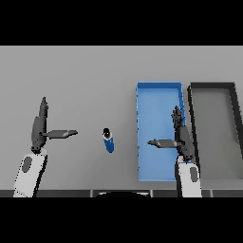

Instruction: Pick up the blue pipe and place it into the blue bin.

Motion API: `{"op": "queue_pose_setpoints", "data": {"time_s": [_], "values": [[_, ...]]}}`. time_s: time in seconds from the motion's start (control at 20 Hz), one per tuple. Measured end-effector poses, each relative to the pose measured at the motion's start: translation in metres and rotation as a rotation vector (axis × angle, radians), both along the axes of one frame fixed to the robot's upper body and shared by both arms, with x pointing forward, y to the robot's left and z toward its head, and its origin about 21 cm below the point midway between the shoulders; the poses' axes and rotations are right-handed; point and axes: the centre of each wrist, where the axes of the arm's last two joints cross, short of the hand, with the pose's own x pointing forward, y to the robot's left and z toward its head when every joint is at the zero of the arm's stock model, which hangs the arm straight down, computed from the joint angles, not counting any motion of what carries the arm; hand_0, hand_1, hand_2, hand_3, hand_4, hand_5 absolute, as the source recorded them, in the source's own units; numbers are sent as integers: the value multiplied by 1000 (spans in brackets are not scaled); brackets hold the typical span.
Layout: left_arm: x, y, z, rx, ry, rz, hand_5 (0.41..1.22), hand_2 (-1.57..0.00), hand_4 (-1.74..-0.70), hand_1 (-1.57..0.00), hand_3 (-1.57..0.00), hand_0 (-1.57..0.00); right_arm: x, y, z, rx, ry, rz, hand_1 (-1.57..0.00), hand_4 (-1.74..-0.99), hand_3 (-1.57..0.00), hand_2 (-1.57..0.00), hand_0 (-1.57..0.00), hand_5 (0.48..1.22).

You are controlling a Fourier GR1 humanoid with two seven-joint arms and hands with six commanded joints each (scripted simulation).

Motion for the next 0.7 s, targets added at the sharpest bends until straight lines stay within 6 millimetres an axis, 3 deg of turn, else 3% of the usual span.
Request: {"op": "queue_pose_setpoints", "data": {"time_s": [0.3, 0.35, 0.45, 0.7], "values": [[-8, 1, 1, 2, -28, -8, 591, 1, -1074, 1, 1, 1, -8, 0, -2, -3, -3, 1, 1, -1225, 1, 1, 1, 617], [-11, 11, 8, 76, -11, -176, 590, 1, -1073, 1, 1, 1, -15, -3, 1, -91, -74, 64, 1, -1224, 1, 1, 1, 618], [-14, 30, 16, 135, 19, -334, 587, 1, -1076, 1, 1, 1, -28, -8, 5, -188, -99, 124, 1, -1225, 1, 1, 1, 620], [-15, 35, 18, 157, 39, -429, 604, 1, -1085, 1, 1, 1, -33, -4, 13, -260, -79, 135, 1, -1186, 1, 1, 1, 601]]}}
